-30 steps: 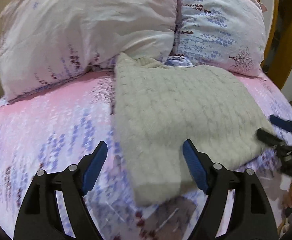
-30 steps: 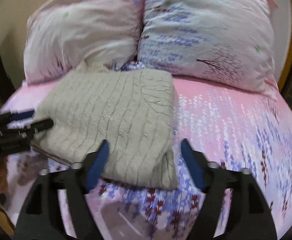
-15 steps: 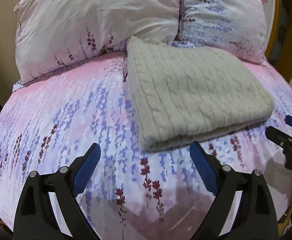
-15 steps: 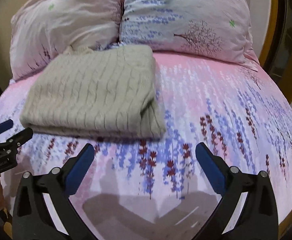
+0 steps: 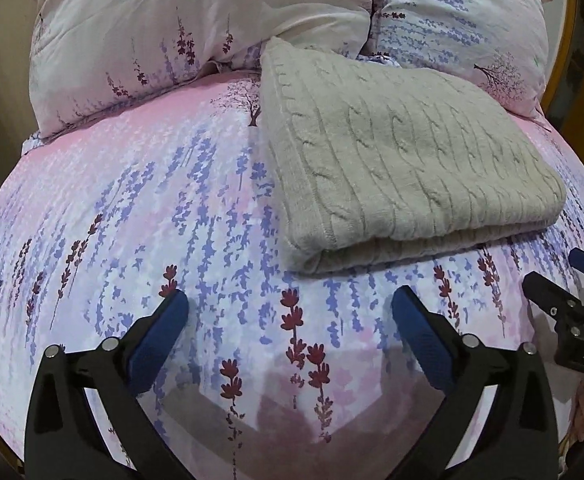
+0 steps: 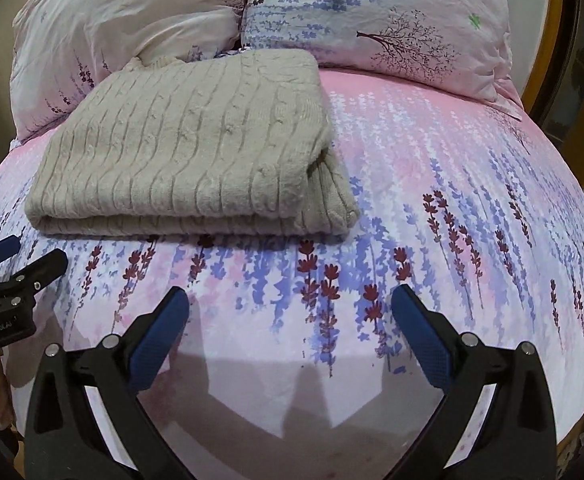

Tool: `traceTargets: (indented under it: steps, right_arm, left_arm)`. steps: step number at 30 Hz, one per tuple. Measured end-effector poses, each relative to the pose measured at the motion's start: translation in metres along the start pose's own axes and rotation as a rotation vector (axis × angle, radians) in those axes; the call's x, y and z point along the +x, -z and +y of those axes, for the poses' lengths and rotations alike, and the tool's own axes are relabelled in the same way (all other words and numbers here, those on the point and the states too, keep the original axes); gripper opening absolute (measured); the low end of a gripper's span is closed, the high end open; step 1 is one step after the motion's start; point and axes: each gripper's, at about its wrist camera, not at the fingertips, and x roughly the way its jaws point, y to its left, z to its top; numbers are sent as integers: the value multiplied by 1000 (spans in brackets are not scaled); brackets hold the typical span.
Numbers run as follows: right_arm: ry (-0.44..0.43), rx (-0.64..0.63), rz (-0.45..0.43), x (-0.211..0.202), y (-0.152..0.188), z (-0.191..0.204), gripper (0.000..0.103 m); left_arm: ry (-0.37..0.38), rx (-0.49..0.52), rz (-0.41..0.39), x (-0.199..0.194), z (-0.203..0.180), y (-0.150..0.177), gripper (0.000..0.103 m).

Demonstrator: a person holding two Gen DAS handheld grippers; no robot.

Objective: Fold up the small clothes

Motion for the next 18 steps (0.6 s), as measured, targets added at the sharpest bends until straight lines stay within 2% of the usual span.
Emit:
traceTargets:
  steps: [18]
  right_arm:
    - [2,4,-22,-2,5,3,101]
  left_arm:
    - [6,8,-6,-3,0,2,102]
